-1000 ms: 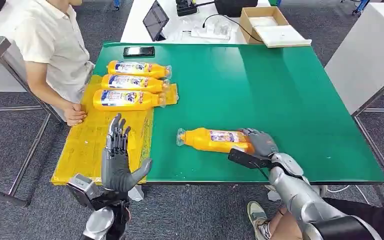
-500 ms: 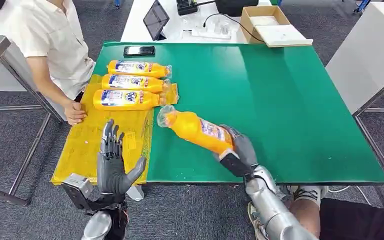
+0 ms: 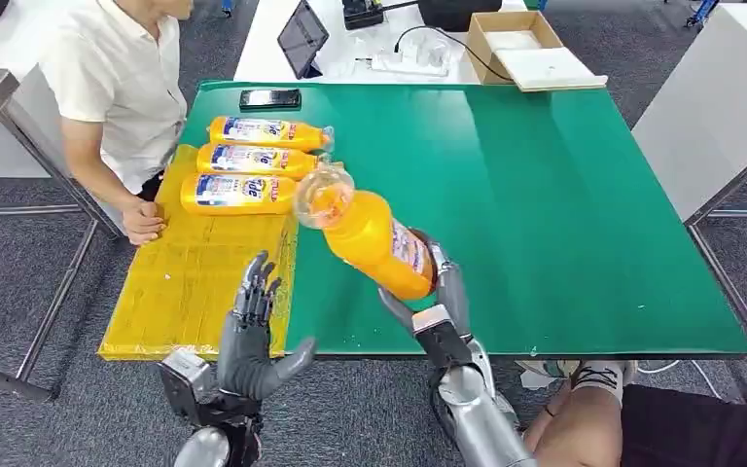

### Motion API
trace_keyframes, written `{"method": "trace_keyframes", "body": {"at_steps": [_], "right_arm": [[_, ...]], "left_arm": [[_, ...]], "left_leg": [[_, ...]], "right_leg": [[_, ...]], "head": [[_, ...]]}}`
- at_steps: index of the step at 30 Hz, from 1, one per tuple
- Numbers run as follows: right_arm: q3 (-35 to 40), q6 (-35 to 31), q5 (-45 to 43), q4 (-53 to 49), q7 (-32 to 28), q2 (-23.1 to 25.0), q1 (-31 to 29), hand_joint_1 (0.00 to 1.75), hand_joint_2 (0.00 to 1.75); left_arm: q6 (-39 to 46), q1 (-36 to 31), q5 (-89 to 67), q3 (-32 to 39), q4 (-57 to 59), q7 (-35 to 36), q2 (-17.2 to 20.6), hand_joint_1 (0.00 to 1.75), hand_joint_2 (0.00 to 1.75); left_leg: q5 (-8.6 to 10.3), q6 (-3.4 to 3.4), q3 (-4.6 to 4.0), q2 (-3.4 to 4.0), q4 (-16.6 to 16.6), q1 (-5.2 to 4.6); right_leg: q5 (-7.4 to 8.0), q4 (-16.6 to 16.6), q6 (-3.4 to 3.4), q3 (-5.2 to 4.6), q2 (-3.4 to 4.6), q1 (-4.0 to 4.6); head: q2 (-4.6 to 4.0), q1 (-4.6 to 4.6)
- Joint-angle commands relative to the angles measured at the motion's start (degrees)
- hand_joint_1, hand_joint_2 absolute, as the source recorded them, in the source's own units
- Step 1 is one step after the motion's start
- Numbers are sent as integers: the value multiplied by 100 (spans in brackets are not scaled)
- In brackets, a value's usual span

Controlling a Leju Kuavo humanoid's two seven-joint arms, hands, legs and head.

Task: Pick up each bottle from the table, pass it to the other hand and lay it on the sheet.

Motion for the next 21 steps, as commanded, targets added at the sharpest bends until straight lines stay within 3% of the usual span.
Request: {"method": "trace_keyframes", "body": {"at_steps": [1, 9, 12, 20, 21], "right_arm": [[1350, 368, 74, 1358, -182, 356, -468, 175, 175], [1395, 301, 45, 1380, -182, 348, -465, 175, 175], [1413, 355, 14, 1510, -169, 388, -485, 175, 175], [2318, 302, 277, 1943, -182, 646, -371, 175, 175], [2378, 317, 251, 1927, -182, 649, -331, 175, 175]], "left_arm": [[-91, -371, 36, -340, 644, -273, 132, 0, 175], [-99, -369, 32, -360, 557, -254, 141, 0, 175], [29, -357, -48, -350, 538, -336, 123, 0, 175], [584, -837, -270, -404, 1034, -299, 5, 0, 175], [603, -886, -200, -336, 1019, -335, 1, 0, 175]], "left_leg": [[-15, -20, 43, 25, -9, 11], [-5, -8, 16, 4, -5, 11], [-23, -22, 59, 19, -6, 19], [-18, -25, 53, 8, -12, 16], [-6, -14, 23, -5, -6, 12]], "right_leg": [[-10, -6, -21, 34, 14, 13], [-5, -5, -10, 15, 2, 10], [-19, -10, -25, 59, 4, 20], [-21, -6, -27, 50, -5, 19], [-11, -5, -16, 23, -12, 14]], "head": [[0, -2], [0, 0], [0, 2], [0, 0], [0, 0]]}}
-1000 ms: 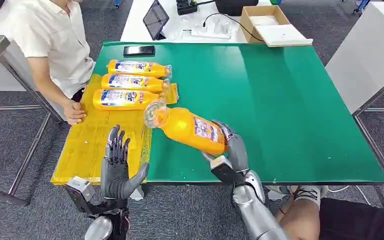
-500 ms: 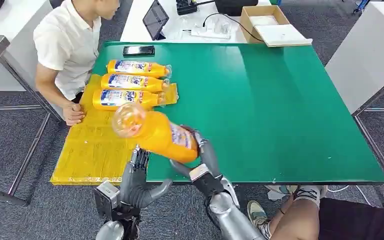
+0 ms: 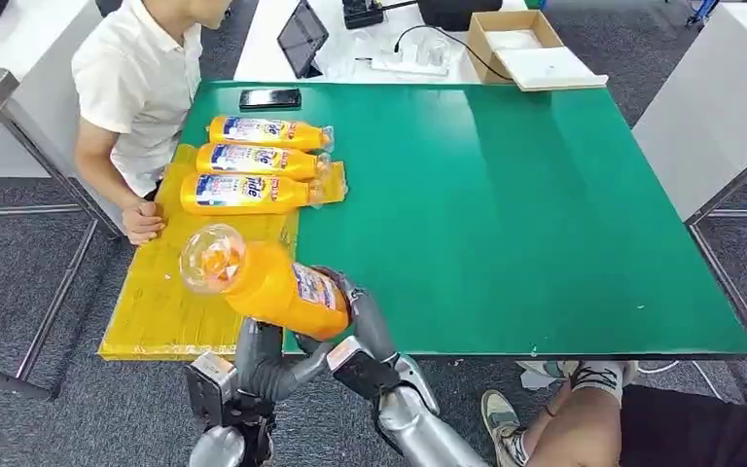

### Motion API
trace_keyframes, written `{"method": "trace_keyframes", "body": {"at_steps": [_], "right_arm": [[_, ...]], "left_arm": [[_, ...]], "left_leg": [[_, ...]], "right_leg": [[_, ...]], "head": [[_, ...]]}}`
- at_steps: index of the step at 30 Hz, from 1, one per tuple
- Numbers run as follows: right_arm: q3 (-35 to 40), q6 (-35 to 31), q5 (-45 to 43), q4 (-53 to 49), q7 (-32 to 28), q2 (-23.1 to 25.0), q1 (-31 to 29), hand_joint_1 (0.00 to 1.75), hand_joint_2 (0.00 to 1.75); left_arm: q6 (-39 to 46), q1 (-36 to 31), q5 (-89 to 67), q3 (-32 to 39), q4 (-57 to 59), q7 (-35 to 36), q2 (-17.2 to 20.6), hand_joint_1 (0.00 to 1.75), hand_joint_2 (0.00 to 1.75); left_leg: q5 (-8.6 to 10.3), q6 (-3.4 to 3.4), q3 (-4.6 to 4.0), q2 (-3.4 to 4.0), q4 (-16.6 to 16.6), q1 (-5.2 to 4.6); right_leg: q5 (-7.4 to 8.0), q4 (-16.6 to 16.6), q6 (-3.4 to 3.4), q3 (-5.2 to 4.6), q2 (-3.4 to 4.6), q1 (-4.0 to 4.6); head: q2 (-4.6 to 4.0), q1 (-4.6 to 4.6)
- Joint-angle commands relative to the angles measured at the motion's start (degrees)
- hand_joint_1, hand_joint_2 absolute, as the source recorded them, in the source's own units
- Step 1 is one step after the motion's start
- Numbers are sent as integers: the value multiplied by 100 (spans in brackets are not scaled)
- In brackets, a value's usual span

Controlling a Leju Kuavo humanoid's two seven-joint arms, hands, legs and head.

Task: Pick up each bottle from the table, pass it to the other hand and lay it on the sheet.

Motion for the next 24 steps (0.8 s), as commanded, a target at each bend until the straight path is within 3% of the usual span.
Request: {"method": "trace_keyframes", "body": {"at_steps": [1, 6, 14, 15, 16, 17, 18, 19, 20, 24], "right_arm": [[1056, -52, 67, 768, -182, 129, -49, 175, 175], [1235, -192, -54, 992, -182, 78, -43, 175, 175], [1778, -536, 189, 1081, -182, -73, -85, 175, 175], [1840, -587, 240, 1153, -182, -70, -116, 175, 175], [1883, -637, 272, 1218, -182, -64, -145, 175, 175], [1886, -625, 256, 1232, -182, -60, -149, 175, 175], [1877, -628, 240, 1255, -182, -54, -155, 159, 175], [1853, -638, 234, 1344, -182, -34, -168, 24, 175], [1806, -804, 239, 1252, -182, -45, -120, 0, 175], [2232, -1093, 179, 601, -182, -320, -13, 0, 175]], "left_arm": [[263, -680, 176, -6, 660, -138, -11, 0, 175], [71, -590, 695, 147, 234, -222, -25, 0, 175], [-109, -848, 984, 255, 637, -208, 9, 0, 175], [-187, -851, 1031, 266, 632, -222, 7, 14, 175], [-269, -842, 1052, 245, 603, -225, 17, 169, 175], [-351, -829, 1100, 233, 585, -216, 21, 175, 175], [-436, -817, 1164, 235, 566, -199, 25, 175, 175], [-703, -786, 1389, 240, 543, -92, 41, 175, 175], [-897, -745, 1565, 261, 518, -35, 53, 175, 175], [-1277, -727, 1906, 310, 508, 109, 98, 175, 175]], "left_leg": [[-9, -15, 31, -5, -6, 13], [-7, -11, 22, 1, -4, 11], [-7, -15, 30, -12, -7, 12], [-7, -15, 29, -12, -6, 12], [-4, -13, 23, -10, -7, 11], [-1, -10, 14, -9, -6, 8], [-1, -10, 13, -9, -6, 10], [-5, -16, 29, -14, -8, 12], [-2, -12, 20, -13, -7, 11], [-8, -14, 27, -14, -3, 15]], "right_leg": [[-13, -4, -18, 33, -14, 14], [-9, -4, -12, 23, -8, 11], [-14, -8, -16, 35, -23, 13], [-14, -7, -16, 33, -23, 13], [-11, -8, -14, 24, -22, 11], [-8, -6, -11, 15, -20, 8], [-7, -8, -10, 13, -20, 10], [-14, -9, -17, 30, -29, 13], [-10, -9, -12, 21, -25, 12], [-17, -7, -15, 29, -30, 16]], "head": [[0, 2], [0, -2], [0, -2], [0, 0], [0, -2], [0, 0], [0, 0], [0, -2], [0, 0], [0, 2]]}}
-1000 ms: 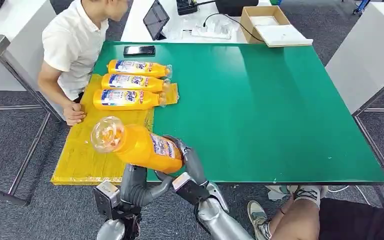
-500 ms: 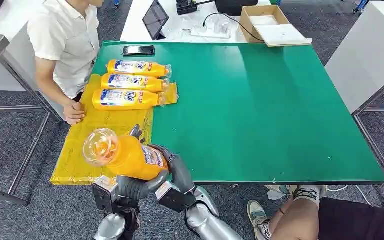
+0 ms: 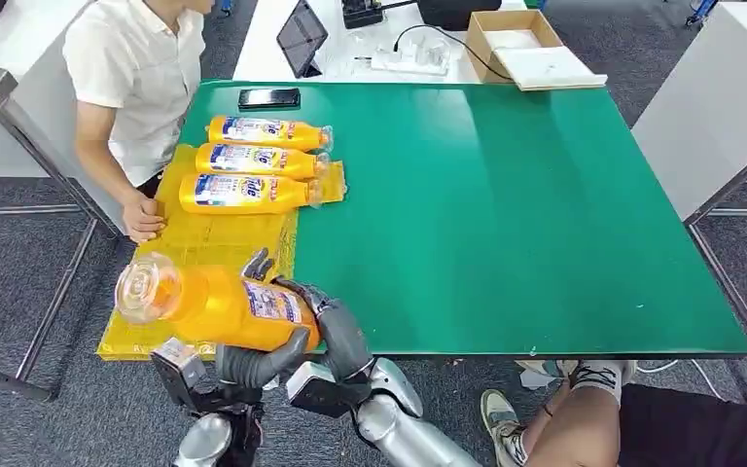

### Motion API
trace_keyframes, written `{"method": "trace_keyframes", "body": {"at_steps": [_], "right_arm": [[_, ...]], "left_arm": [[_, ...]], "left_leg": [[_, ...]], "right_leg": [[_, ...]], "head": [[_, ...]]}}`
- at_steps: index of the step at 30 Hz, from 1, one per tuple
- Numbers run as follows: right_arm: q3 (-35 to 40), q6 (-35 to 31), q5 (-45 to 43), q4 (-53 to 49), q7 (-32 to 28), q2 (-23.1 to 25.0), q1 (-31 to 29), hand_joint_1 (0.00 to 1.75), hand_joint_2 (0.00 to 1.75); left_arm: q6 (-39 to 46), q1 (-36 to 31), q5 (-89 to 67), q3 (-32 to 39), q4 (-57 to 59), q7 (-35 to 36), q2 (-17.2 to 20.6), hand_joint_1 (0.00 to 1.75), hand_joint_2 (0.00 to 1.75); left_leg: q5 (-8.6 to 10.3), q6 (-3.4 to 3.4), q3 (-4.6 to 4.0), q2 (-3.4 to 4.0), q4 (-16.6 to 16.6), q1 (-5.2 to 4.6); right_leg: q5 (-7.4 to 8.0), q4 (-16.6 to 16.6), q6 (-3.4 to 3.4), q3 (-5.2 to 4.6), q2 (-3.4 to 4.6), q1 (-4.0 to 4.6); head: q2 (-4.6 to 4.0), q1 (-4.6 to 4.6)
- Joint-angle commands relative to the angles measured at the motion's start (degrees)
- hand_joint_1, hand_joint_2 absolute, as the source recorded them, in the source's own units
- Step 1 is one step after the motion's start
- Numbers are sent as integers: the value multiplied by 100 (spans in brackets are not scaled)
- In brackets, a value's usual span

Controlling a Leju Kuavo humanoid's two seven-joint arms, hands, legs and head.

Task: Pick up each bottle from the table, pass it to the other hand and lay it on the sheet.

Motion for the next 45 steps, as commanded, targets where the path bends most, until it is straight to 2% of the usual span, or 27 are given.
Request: {"method": "trace_keyframes", "body": {"at_steps": [1, 6, 8, 11, 15, 16, 22, 24, 25, 27, 28, 45], "right_arm": [[1144, -368, 90, -120, -182, -370, 313, 0, 175], [1233, -393, 92, -248, -182, -420, 321, 0, 175], [1460, -710, 110, -392, -182, -564, 333, 0, 175], [1387, -1142, -109, -519, -182, -705, 440, 0, 175], [1229, -1321, -95, -616, -182, -999, 608, 0, 175], [1185, -1362, -80, -643, -182, -1062, 655, 0, 0], [1106, -1487, -29, -702, -182, -1125, 743, 0, 0], [894, -1626, 43, -889, -182, -1183, 922, 0, 0], [809, -1730, 95, -1039, -182, -1221, 1035, 0, 0], [742, -1871, 183, -1208, -182, -1254, 1131, 0, 0], [667, -1941, 227, -1317, -182, -1240, 1175, 0, 0], [555, -2009, 264, -1318, -182, -1193, 1162, 0, 0]], "left_arm": [[-705, -561, 529, -35, 263, 251, 91, 175, 175], [-764, -589, 609, -9, 300, 292, 90, 175, 175], [-813, -636, 786, 124, 372, 348, 88, 175, 175], [-790, -635, 965, 415, 366, 338, 99, 175, 175], [-771, -595, 1071, 679, 299, 324, 113, 175, 175], [-745, -605, 1050, 714, 314, 325, 128, 175, 175], [-587, -647, 904, 754, 375, 285, 123, 175, 175], [322, -761, 42, 788, 526, 145, 188, 175, 175], [800, -852, -449, 779, 669, 86, 242, 175, 175], [1353, -961, -1082, 750, 826, -95, 310, 175, 175], [1958, -1051, -1771, 723, 954, -196, 354, 175, 175], [2086, -1087, -2263, 625, 1077, -55, 442, 175, 175]], "left_leg": [[-6, -10, 21, -17, -6, 8], [-4, -8, 11, -10, -2, 8], [-7, -11, 15, -12, 0, 10], [-5, -11, 18, -14, -4, 9], [-2, -8, 13, -8, -8, 4], [-5, -11, 26, -12, -11, 7], [-14, -13, 33, -5, -6, 7], [-4, -7, 13, -4, -8, 2], [-10, -13, 32, -7, -10, 8], [-5, -12, 24, -16, -10, 6], [-3, -10, 14, -19, -9, 3], [-13, -13, 29, -2, -5, 6]], "right_leg": [[-12, -7, -11, 27, -26, 9], [-9, -4, -10, 18, -24, 9], [-13, -2, -13, 24, -27, 11], [-12, -6, -13, 27, -32, 11], [-7, -8, -9, 19, -24, 6], [-11, -12, -13, 34, -30, 9], [-16, -6, -16, 40, -19, 10], [-7, -6, -9, 19, -18, 3], [-14, -10, -15, 41, -24, 10], [-12, -8, -14, 34, -28, 7], [-9, -6, -12, 23, -24, 4], [-13, -4, -15, 36, -10, 8]], "head": [[0, -4], [0, 0], [0, 0], [0, 2], [0, 0], [0, 0], [0, 0], [0, 0], [0, 0], [0, 0], [0, 2], [0, 0]]}}
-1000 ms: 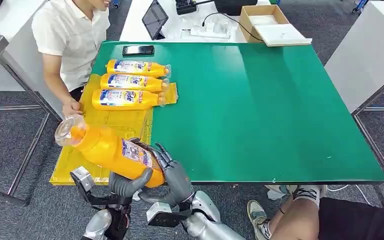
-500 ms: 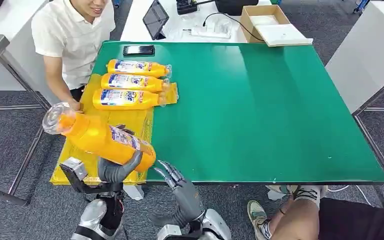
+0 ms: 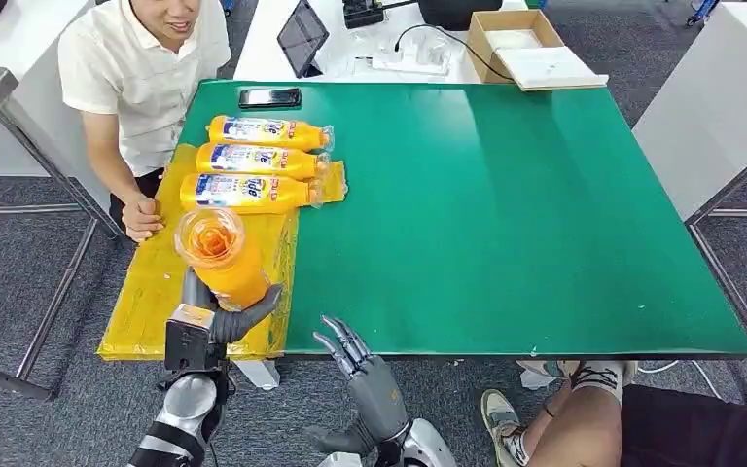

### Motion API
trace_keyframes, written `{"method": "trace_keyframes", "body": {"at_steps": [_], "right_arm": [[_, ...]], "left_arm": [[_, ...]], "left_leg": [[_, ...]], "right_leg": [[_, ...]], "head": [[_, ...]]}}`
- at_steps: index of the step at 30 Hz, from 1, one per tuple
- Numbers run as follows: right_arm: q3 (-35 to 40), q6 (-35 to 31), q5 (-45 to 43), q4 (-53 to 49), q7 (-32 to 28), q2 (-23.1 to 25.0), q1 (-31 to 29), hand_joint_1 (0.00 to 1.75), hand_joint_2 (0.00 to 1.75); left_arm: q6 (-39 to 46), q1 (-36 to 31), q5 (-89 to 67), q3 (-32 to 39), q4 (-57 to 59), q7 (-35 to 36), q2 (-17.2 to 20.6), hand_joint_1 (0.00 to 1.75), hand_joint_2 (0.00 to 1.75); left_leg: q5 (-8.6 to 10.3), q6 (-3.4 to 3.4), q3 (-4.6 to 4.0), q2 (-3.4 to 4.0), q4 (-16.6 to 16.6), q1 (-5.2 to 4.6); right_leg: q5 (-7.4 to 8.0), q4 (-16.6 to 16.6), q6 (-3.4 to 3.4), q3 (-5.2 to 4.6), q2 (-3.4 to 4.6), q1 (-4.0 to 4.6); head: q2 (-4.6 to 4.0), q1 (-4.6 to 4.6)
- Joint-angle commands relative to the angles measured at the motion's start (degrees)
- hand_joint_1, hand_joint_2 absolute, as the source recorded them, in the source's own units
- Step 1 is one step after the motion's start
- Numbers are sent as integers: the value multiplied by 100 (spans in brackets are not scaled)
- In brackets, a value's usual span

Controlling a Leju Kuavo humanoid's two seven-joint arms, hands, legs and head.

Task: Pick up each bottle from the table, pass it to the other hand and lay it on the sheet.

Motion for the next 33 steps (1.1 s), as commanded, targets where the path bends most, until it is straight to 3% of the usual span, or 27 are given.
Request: {"method": "trace_keyframes", "body": {"at_steps": [1, 2, 3, 7, 11, 16, 21, 23, 28, 33], "right_arm": [[-153, -189, 24, -23, -181, -113, -24, 0, 0], [-176, -195, 30, -34, -181, -106, -18, 0, 0], [-289, -311, -86, -373, -181, -34, -8, 0, 0], [-472, -331, -153, -561, -181, 40, 117, 0, 0], [-532, -220, -189, -581, -181, 35, 190, 0, 0], [-540, -300, -133, -549, -181, 49, 194, 0, 0], [-637, -464, 20, -392, -181, 189, 283, 0, 0], [-658, -464, -7, -465, -181, 208, 360, 0, 0], [-758, -464, 109, -484, -181, 244, 418, 0, 0], [-1059, -464, 133, -471, -181, 294, 565, 0, 0]], "left_arm": [[269, -309, -439, -39, 537, 105, 175, 175, 175], [480, -335, -728, -48, 584, 131, 193, 175, 175], [1298, -1380, -3233, -50, 2387, 1157, 448, 175, 175], [1321, -1827, -4594, -229, 3159, 2026, 658, 175, 175], [956, -2311, -4649, -126, 3801, 2115, 635, 175, 175], [943, -2392, -4732, -141, 3896, 2174, 639, 175, 175], [611, -2836, -5593, -517, 4522, 2797, 762, 175, 175], [95, -2998, -5260, -288, 4773, 2585, 706, 175, 175], [48, -3068, -5396, -363, 4869, 2694, 736, 175, 175], [-576, -3385, -5611, -480, 5225, 2993, 721, 175, 175]], "left_leg": [[-15, -15, 42, 2, -5, 8], [-5, -9, 18, 0, -6, 4], [-1, -13, 28, -14, -10, 5], [-2, -19, 34, -7, -6, 8], [1, -23, 34, -4, -6, 11], [5, -14, 18, 5, -2, 6], [7, -16, 17, -5, -1, 8], [3, -20, 25, -3, 0, 10], [8, -14, 8, 2, 1, 7], [6, -15, 12, -3, 2, 10]], "right_leg": [[-16, -5, -16, 43, -9, 10], [-6, -5, -9, 20, -6, 5], [-9, -4, -14, 30, -22, 6], [-9, -1, -20, 36, -14, 10], [-8, -2, -19, 36, -20, 12], [-2, 3, -10, 18, -3, 5], [-3, 2, -12, 21, -11, 8], [-7, 4, -17, 28, -11, 11], [1, 3, -10, 9, -4, 7], [-3, 3, -11, 15, -9, 10]], "head": [[0, 0], [0, 0], [0, 0], [0, 0], [0, 0], [0, 0], [0, 2], [0, 0], [0, 0], [0, 0]]}}
